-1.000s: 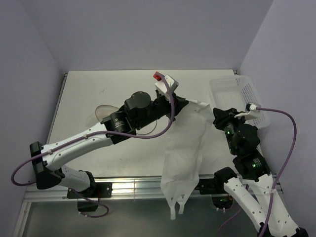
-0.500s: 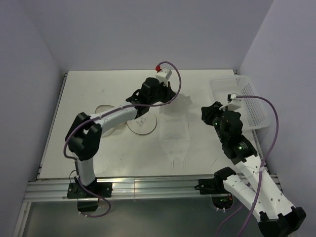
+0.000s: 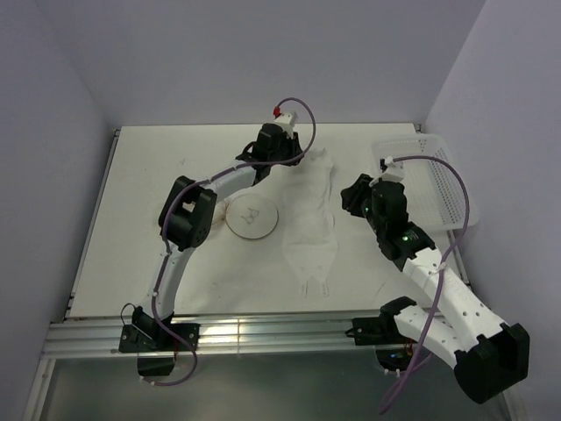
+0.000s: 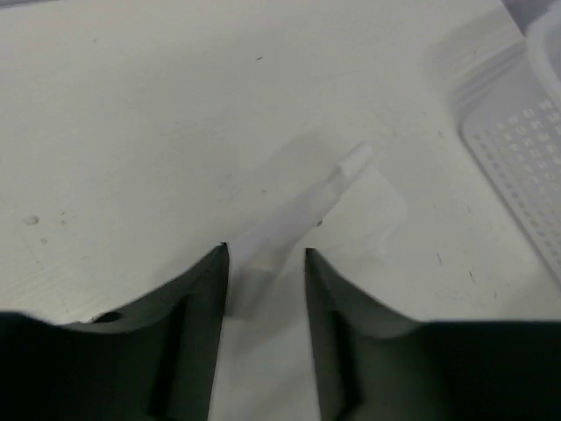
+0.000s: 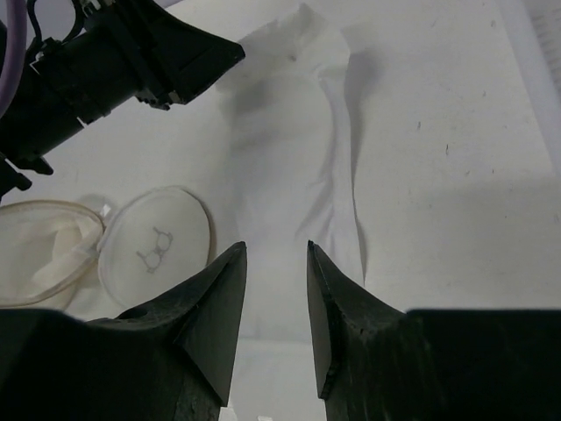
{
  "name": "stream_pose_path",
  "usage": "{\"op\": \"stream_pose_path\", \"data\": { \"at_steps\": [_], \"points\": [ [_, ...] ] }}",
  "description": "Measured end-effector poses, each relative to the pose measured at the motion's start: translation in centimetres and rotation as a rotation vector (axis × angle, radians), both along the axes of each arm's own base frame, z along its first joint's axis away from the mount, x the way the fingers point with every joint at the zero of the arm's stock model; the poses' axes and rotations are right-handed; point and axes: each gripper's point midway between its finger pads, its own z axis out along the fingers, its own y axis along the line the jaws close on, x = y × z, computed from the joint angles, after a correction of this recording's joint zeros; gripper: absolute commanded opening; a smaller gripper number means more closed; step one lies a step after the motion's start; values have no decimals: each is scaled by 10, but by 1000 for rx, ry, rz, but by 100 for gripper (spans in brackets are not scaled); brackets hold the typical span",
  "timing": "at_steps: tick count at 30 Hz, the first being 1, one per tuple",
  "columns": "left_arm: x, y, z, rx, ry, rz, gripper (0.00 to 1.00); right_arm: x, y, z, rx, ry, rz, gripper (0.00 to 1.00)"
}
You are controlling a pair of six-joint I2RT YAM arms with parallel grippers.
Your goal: Place the bra in the laundry bag and zip it closed
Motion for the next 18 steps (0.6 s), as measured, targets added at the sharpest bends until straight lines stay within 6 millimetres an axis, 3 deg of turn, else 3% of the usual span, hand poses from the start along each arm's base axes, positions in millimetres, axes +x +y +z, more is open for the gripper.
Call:
{"op": "stream_pose_path", "data": {
  "at_steps": [1, 3, 5, 8, 12, 15, 18],
  "points": [
    [4, 4, -5, 8, 6, 11, 65, 3, 1, -3, -4, 11, 0, 42],
    [12, 13, -11, 21, 24, 41, 84, 10, 4, -12, -14, 36, 0, 43],
    [17, 19, -9, 23, 23, 60, 93, 18, 7, -22, -27, 69, 1, 43],
    [17, 21, 14, 5, -1, 69, 96, 33, 13, -36, -54, 122, 2, 45],
    [-13, 37, 62, -41, -21, 87, 91, 66, 21, -42, -83, 161, 3, 48],
    [-58, 60, 111, -144, -53, 114, 80, 96, 28, -39, -94, 165, 0, 51],
    [-108, 84, 135, -233, -77, 148, 68, 131, 35, -41, -107, 172, 1, 57]
  ]
}}
